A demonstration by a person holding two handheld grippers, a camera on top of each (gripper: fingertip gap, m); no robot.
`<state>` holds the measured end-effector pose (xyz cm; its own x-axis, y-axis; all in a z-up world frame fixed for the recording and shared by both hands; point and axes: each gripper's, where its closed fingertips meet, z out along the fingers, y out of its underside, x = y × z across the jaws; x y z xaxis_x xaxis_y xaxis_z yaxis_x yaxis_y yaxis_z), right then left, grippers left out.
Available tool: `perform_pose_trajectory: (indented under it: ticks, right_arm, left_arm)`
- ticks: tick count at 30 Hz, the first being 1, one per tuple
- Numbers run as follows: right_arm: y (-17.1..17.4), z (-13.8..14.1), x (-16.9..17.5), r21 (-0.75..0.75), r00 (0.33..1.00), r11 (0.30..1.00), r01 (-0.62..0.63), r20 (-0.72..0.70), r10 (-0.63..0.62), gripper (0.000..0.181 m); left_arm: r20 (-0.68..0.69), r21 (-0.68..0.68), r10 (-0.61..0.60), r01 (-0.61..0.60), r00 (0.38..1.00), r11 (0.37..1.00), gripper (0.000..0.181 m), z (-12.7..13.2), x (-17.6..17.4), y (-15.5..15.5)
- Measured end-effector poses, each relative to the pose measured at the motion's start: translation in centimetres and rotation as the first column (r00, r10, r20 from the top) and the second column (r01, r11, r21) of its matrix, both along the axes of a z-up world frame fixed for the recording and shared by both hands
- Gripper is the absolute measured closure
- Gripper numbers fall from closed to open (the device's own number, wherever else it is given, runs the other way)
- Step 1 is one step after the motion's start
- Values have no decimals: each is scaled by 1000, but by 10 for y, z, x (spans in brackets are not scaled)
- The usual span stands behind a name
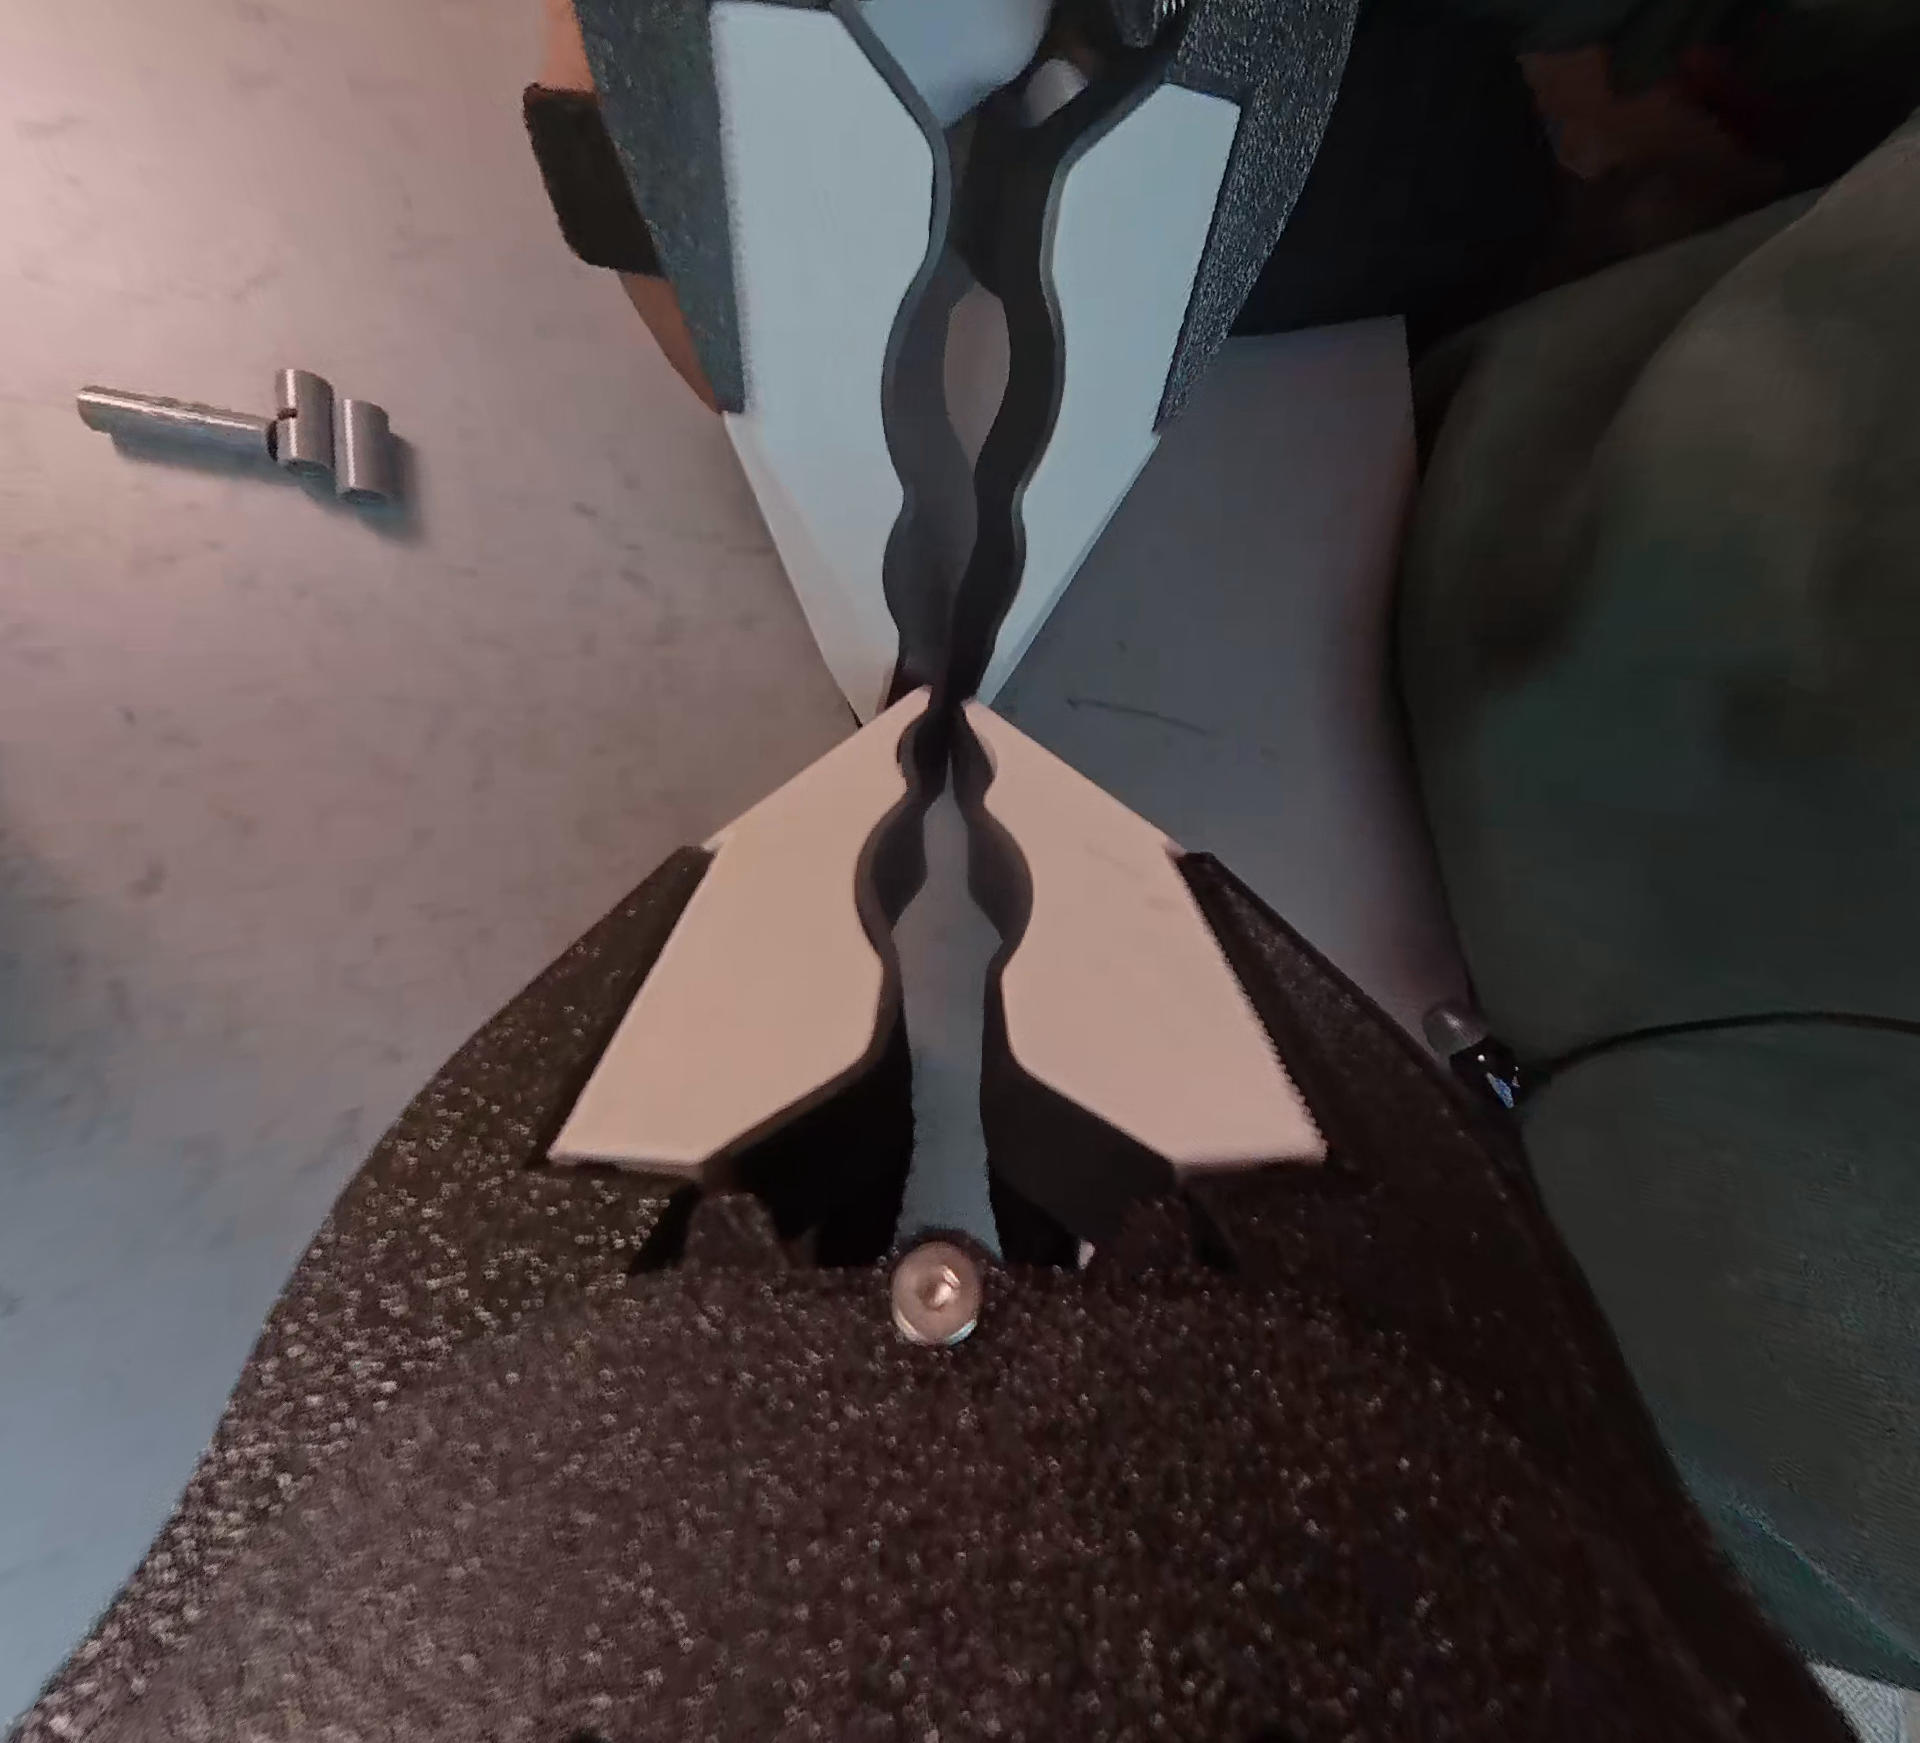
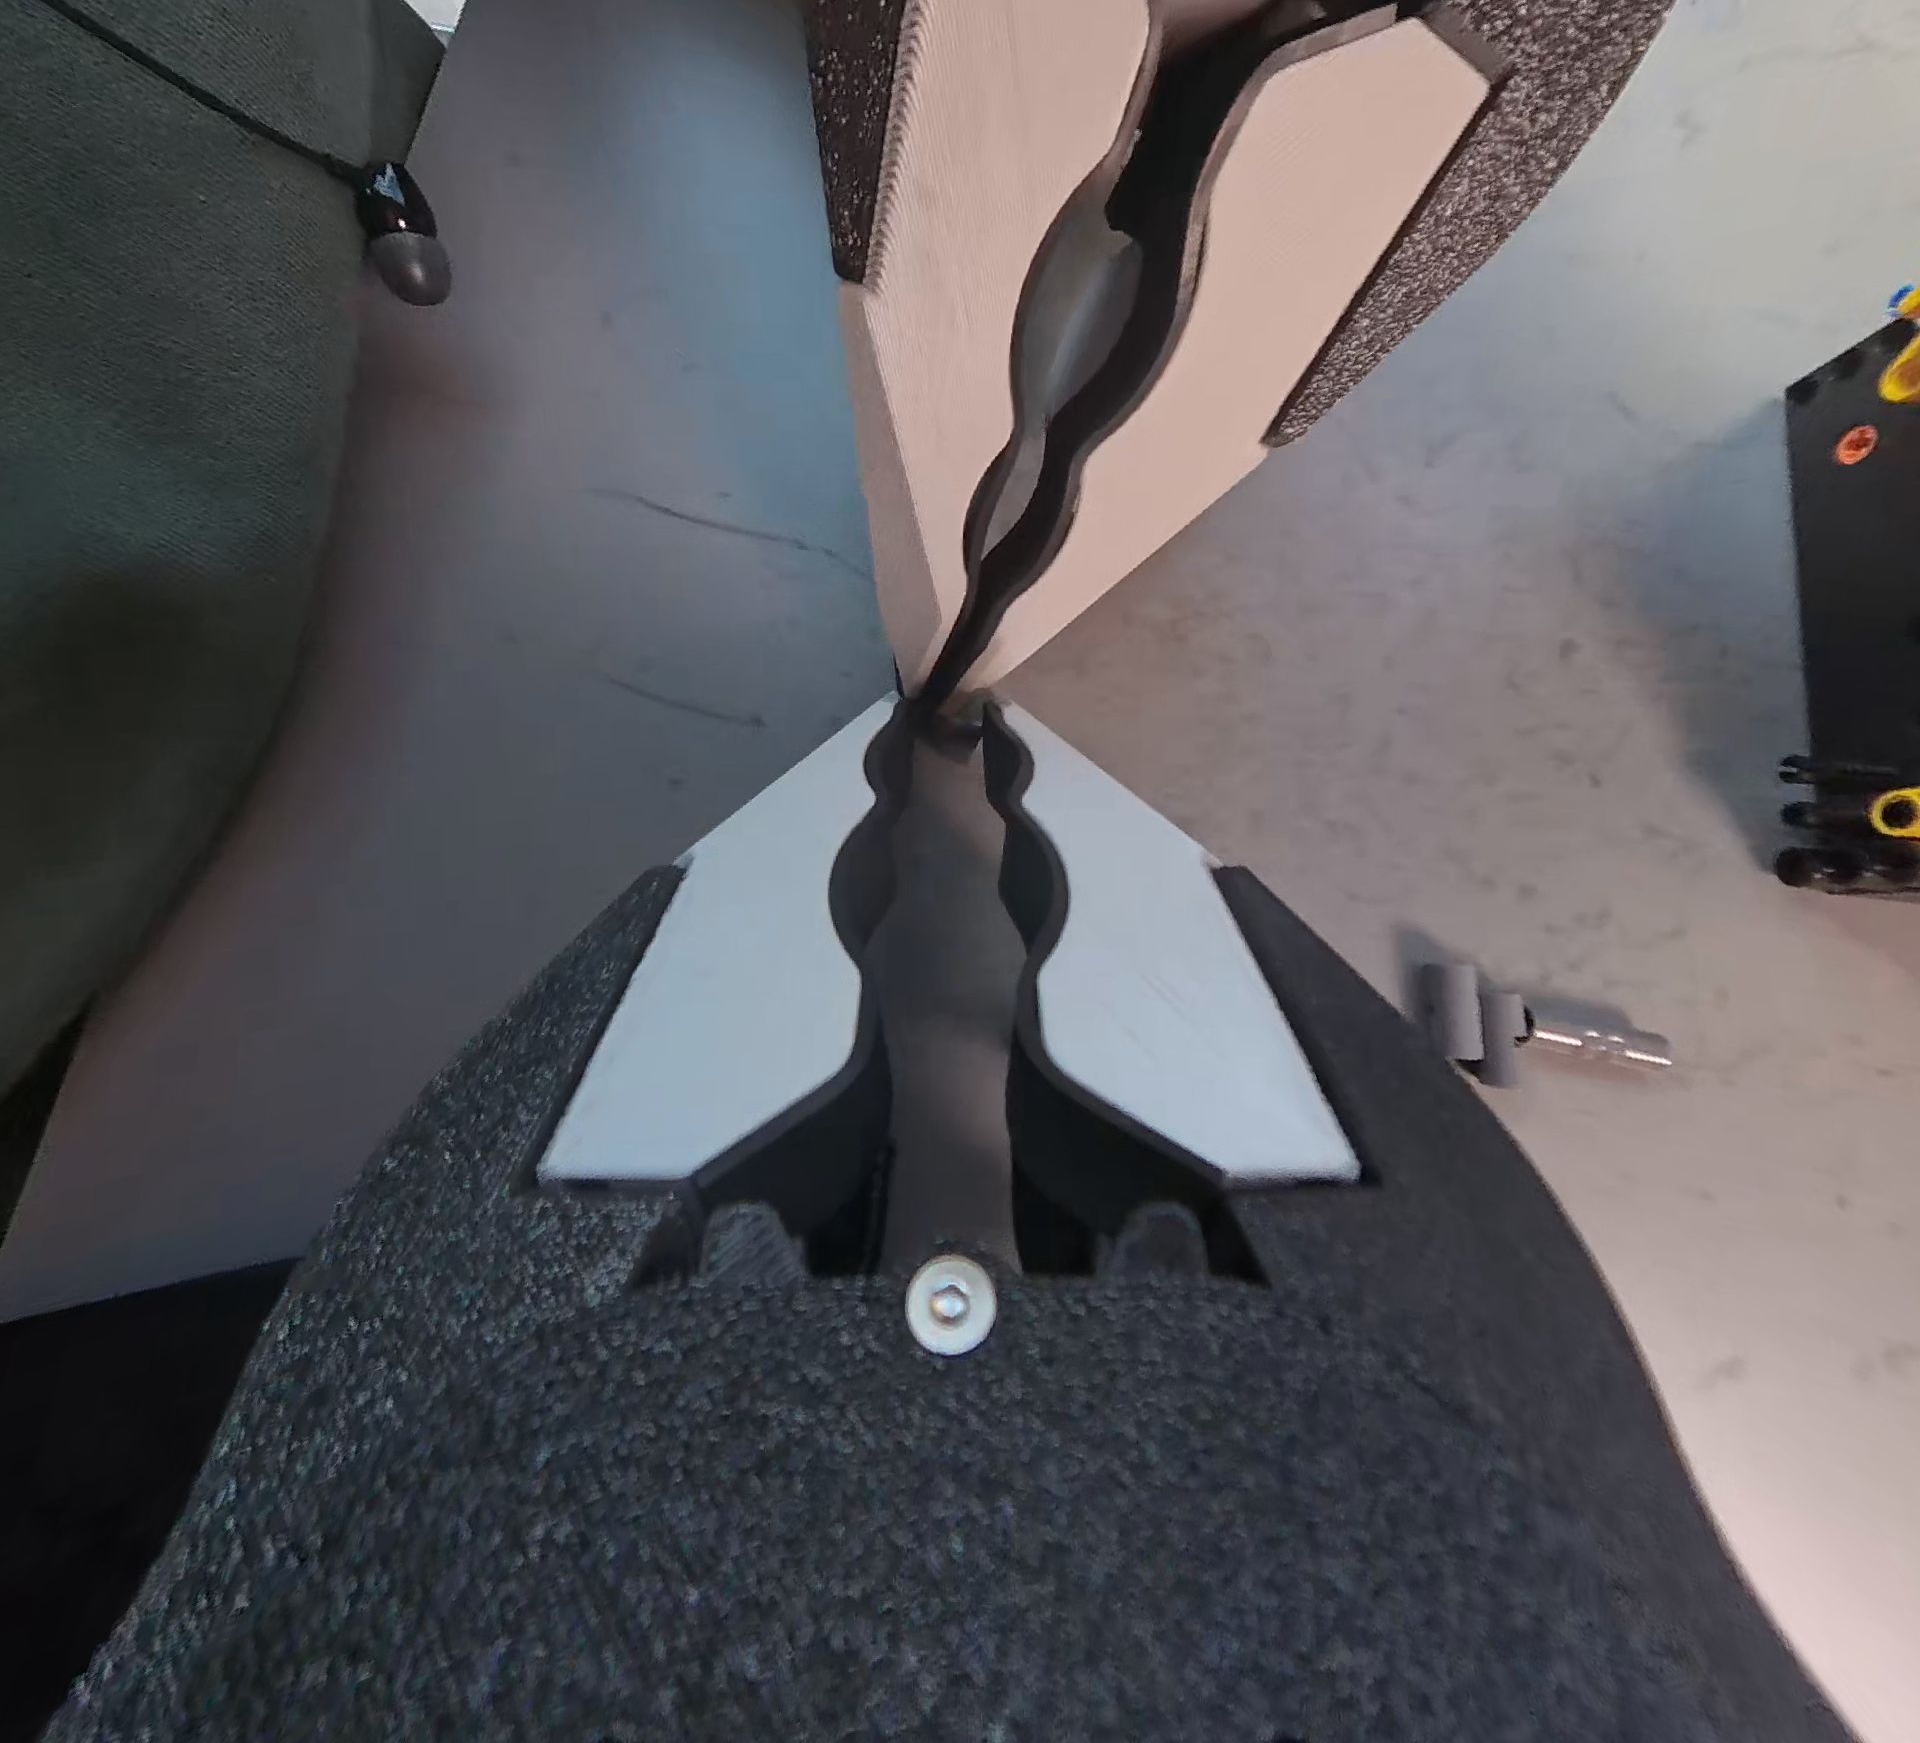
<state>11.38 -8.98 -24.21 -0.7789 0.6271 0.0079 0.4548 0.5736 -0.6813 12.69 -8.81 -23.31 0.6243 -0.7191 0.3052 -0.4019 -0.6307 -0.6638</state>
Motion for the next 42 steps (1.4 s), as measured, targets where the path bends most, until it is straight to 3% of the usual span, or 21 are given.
perform_pose_trajectory:
  ticks: [1, 15, 23, 28, 32, 42]
  right_arm:
    - [0, 0, 0, -2, 1000, 1000, 3, 0, -3, 170]
    - [0, 0, 0, 16, 1000, 1000, 8, 5, -8, 168]
    - [2, 1, -1, 26, 1000, 999, 23, -11, -23, 166]
    - [13, 11, -3, 17, 995, 997, 80, -59, -79, 162]
    - [18, 15, 3, 30, 991, 993, 118, -71, -116, 159]
    - [15, 2, 9, 36, 988, 988, 148, -39, -147, 156]
  left_arm:
    - [12, 0, 2, -2, 1000, 1000, 181, 1, -1, 0]
    - [204, 137, 172, -202, 964, 970, 181, 60, -70, 21]
    - [194, 229, 192, -234, 962, 945, 162, 93, -100, 10]
    - [-31, 155, 166, -160, 986, 975, 168, 49, -101, -24]
    - [-115, 106, 162, -150, 980, 983, 170, 13, -95, -43]
    - [-274, 129, 93, -59, 957, 990, 173, -7, -81, -39]
